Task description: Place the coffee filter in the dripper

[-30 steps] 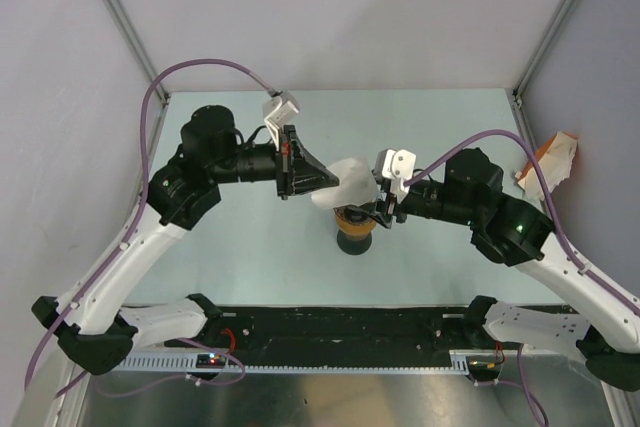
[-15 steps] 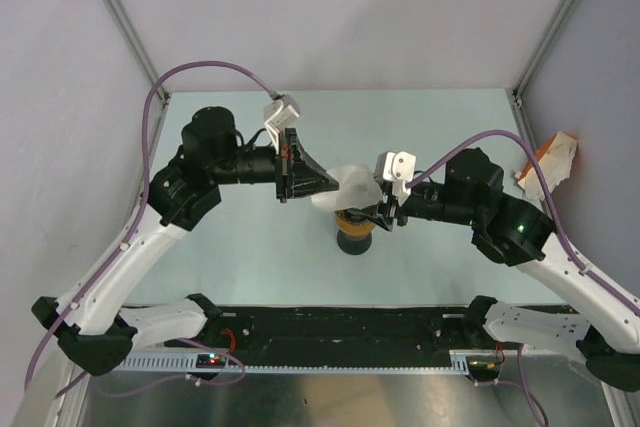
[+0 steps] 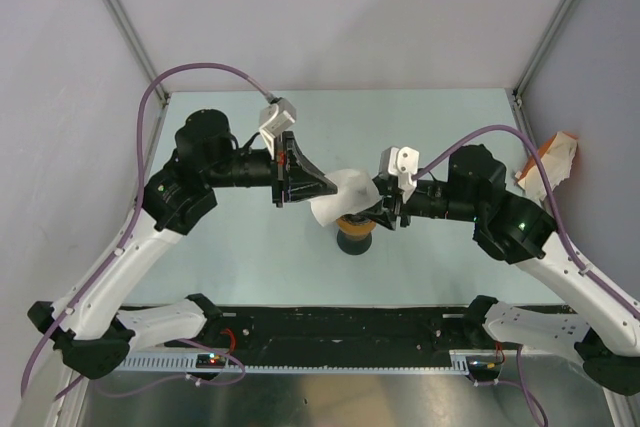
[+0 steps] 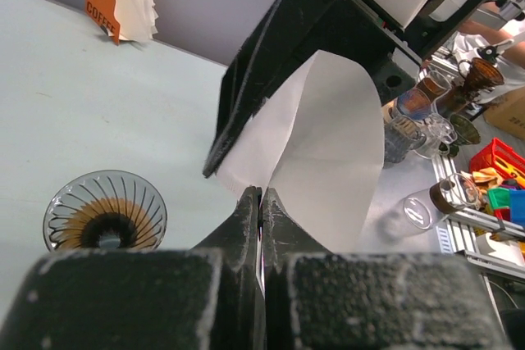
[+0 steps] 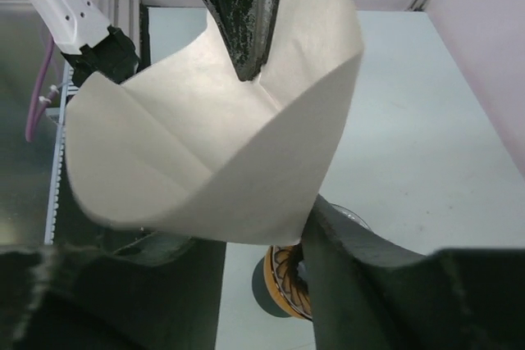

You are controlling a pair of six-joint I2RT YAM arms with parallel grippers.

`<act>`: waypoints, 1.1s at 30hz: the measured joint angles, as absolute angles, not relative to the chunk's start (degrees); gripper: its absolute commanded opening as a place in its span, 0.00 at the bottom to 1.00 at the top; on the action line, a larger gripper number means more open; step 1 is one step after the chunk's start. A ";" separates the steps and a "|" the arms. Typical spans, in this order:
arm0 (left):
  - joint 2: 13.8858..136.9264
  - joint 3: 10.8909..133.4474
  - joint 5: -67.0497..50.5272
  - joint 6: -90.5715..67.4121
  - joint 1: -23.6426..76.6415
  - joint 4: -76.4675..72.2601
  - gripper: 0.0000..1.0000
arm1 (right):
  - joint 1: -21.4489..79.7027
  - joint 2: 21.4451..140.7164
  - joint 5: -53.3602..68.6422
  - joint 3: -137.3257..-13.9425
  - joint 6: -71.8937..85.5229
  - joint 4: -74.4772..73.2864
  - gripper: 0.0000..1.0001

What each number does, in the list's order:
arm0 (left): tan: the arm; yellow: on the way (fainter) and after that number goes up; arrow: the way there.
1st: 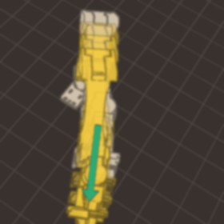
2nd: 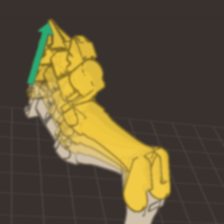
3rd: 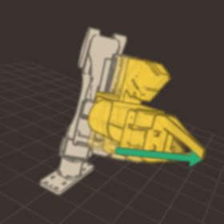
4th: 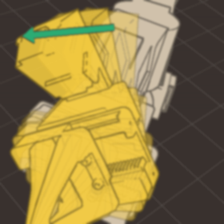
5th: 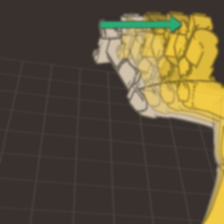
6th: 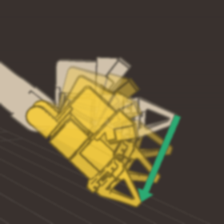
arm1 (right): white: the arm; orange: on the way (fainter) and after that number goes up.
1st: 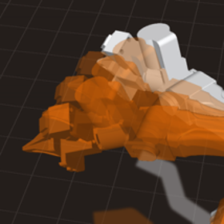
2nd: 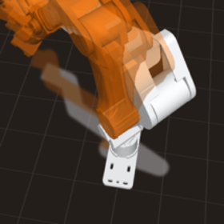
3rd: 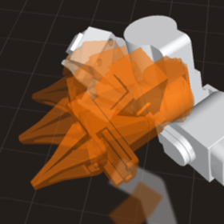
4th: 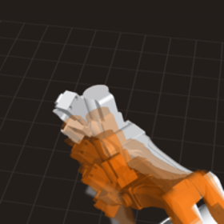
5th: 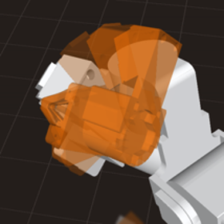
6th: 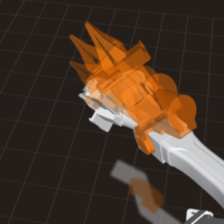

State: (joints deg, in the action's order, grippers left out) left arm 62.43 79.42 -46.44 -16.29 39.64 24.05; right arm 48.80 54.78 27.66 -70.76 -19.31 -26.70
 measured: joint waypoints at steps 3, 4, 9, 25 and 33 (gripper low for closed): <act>62.35 79.40 -45.21 -15.99 39.64 24.05 0.00 | 48.49 54.74 28.40 -70.76 -19.05 -26.70 0.32; 62.33 79.40 -44.99 -15.99 39.64 24.05 0.01 | 48.42 54.72 28.60 -70.76 -19.00 -26.68 0.30; 62.15 79.09 -43.55 -15.73 39.64 23.97 0.21 | 48.18 54.46 29.61 -70.76 -18.98 -26.70 0.28; 61.39 78.54 -40.45 -6.17 43.16 24.08 0.52 | 47.77 54.30 32.53 -70.78 -17.80 -28.14 0.28; 61.89 78.76 -38.13 0.12 45.71 25.21 0.20 | 47.77 54.33 33.80 -70.85 -16.27 -29.15 0.21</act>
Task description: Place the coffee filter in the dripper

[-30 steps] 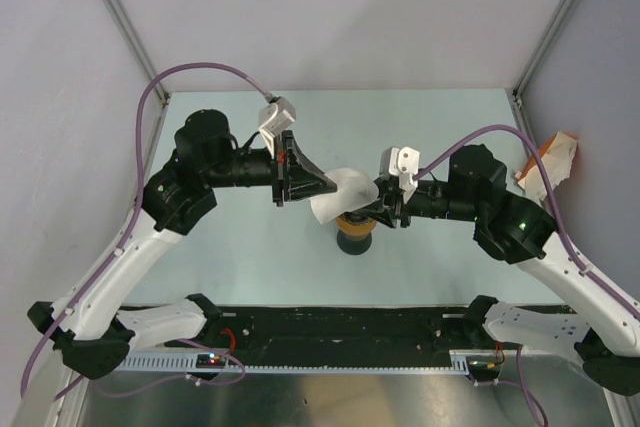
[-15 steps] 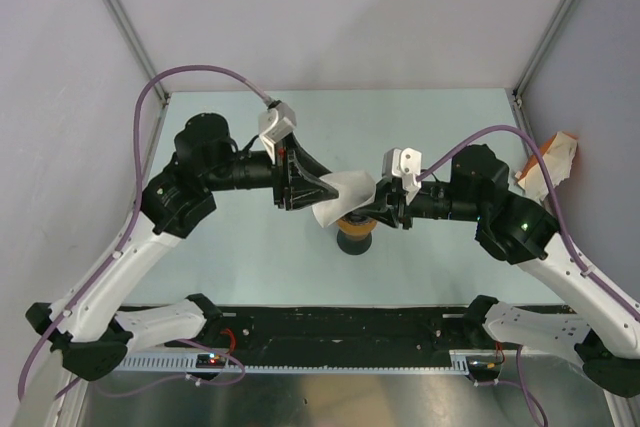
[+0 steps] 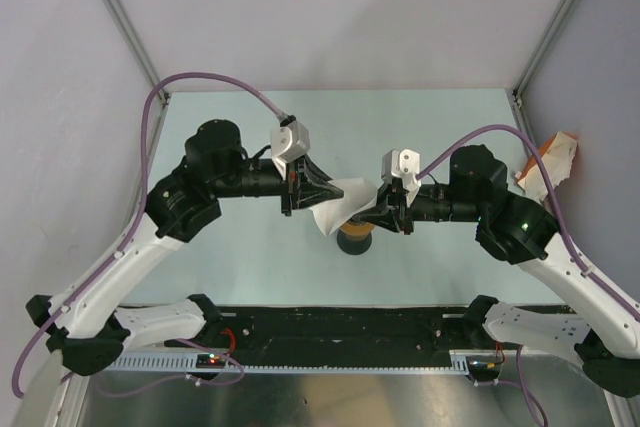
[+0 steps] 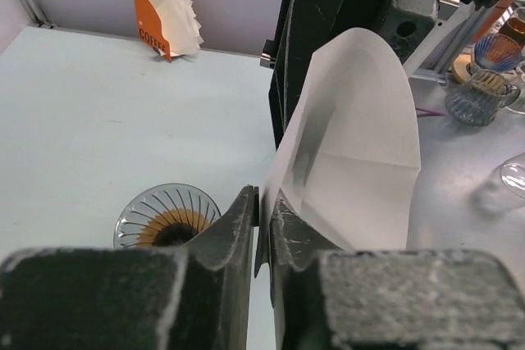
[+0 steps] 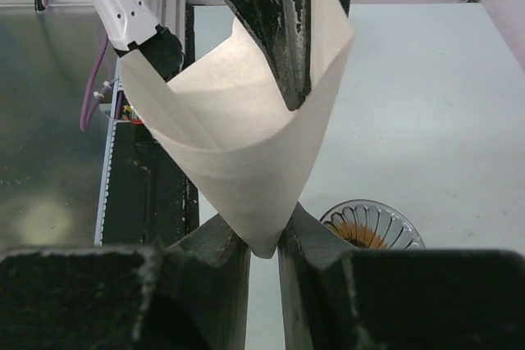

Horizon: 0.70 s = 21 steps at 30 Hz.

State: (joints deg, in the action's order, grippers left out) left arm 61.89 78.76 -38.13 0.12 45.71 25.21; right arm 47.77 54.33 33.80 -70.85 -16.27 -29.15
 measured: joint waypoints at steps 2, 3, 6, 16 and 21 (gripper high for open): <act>61.76 78.76 -38.11 1.13 45.74 25.52 0.19 | 47.75 54.33 33.95 -70.85 -16.01 -29.47 0.21; 61.69 78.76 -38.11 1.43 45.74 25.65 0.16 | 47.72 54.33 34.02 -70.87 -15.84 -29.69 0.22; 61.23 78.76 -38.26 1.72 45.74 25.96 0.26 | 47.51 54.33 34.54 -70.87 -14.98 -30.09 0.21; 59.37 78.81 -41.15 0.93 44.71 26.28 0.94 | 46.35 54.33 37.06 -70.96 -11.51 -30.17 0.13; 56.80 78.87 -43.24 0.01 43.90 26.28 0.99 | 45.76 54.33 37.85 -70.96 -10.20 -30.17 0.13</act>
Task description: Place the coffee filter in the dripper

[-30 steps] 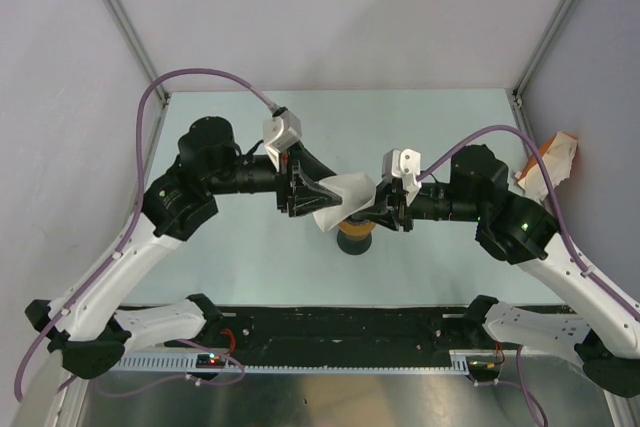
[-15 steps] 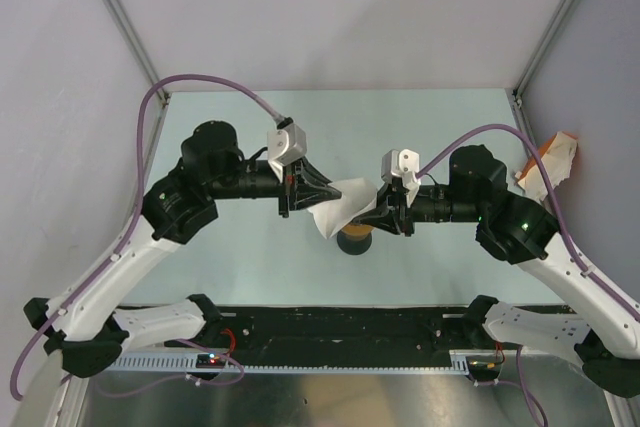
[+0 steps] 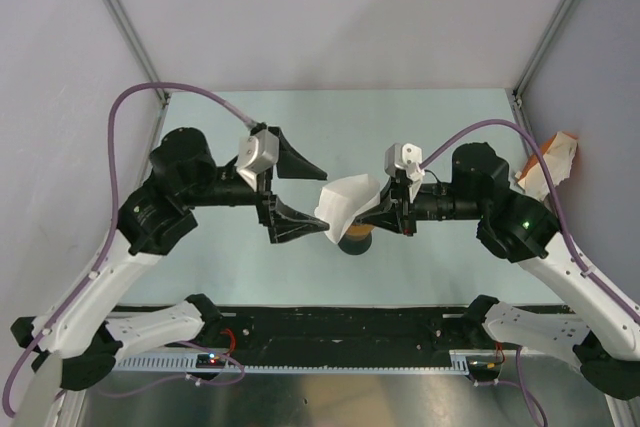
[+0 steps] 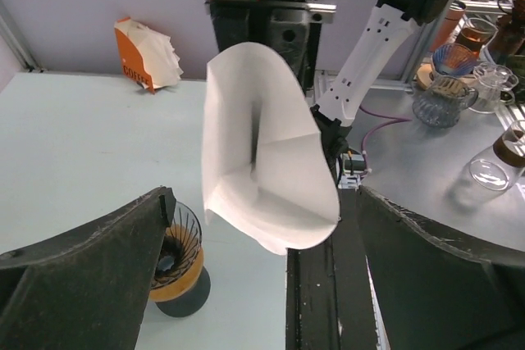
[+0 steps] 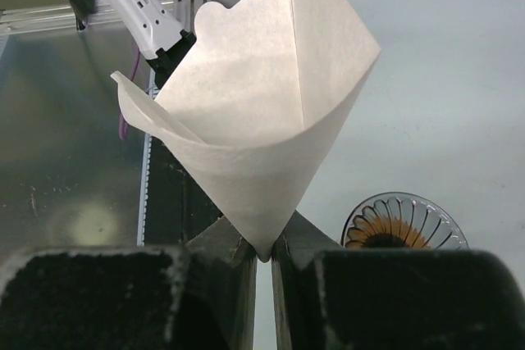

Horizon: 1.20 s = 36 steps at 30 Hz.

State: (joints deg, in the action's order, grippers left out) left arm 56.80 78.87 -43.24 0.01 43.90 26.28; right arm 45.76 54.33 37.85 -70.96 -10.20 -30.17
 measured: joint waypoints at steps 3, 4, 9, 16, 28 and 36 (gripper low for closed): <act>55.81 79.70 -44.34 -0.32 43.86 26.30 1.00 | 45.63 54.35 38.09 -70.96 -9.34 -30.20 0.14; 55.81 80.18 -44.36 -0.54 43.86 26.28 1.00 | 45.63 54.39 38.15 -70.96 -8.97 -30.20 0.14; 56.80 81.21 -42.85 -0.56 44.36 26.41 0.97 | 45.63 54.65 38.52 -70.96 -8.36 -30.41 0.15; 58.06 81.21 -36.95 -0.56 45.08 28.42 0.89 | 46.19 54.63 38.44 -70.96 -8.80 -31.42 0.18; 63.61 81.47 -28.21 7.22 52.16 36.75 0.59 | 48.27 54.63 38.48 -71.18 -9.06 -32.32 0.20; 63.33 81.47 -29.02 10.90 52.60 39.44 0.16 | 48.12 54.63 40.16 -71.18 -8.73 -32.86 0.15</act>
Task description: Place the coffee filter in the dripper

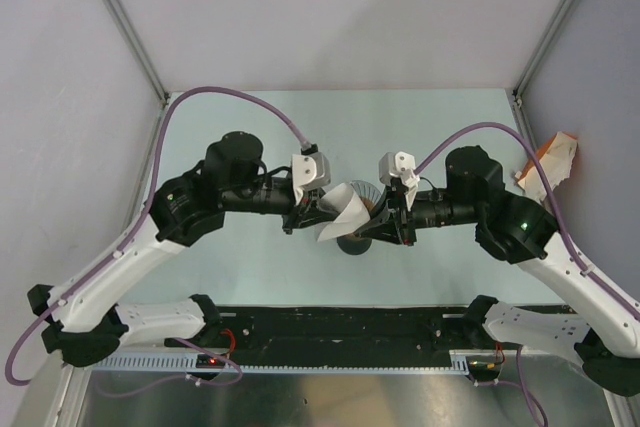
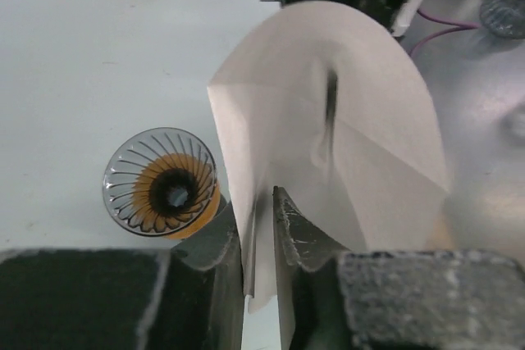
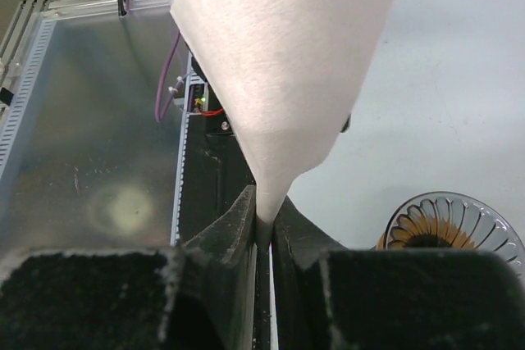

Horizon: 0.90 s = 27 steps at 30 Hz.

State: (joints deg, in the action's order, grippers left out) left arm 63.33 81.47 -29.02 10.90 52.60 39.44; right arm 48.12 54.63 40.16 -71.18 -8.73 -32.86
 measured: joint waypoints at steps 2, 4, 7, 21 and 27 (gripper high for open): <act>62.81 81.47 -30.72 11.14 52.60 39.94 0.05 | 47.88 54.63 40.80 -71.20 -8.58 -32.95 0.16; 62.17 81.47 -32.34 11.14 52.60 40.10 0.01 | 47.59 54.63 41.19 -71.20 -8.47 -33.01 0.19; 61.43 81.47 -34.52 11.07 52.60 40.10 0.00 | 47.05 54.50 41.65 -71.20 -7.95 -33.21 0.34; 62.61 81.52 -36.97 10.41 52.60 40.16 0.00 | 47.00 54.28 42.76 -71.92 -6.13 -33.50 0.36; 63.24 82.08 -37.28 9.91 52.58 40.49 0.00 | 47.66 54.54 42.78 -72.16 -5.96 -33.34 0.22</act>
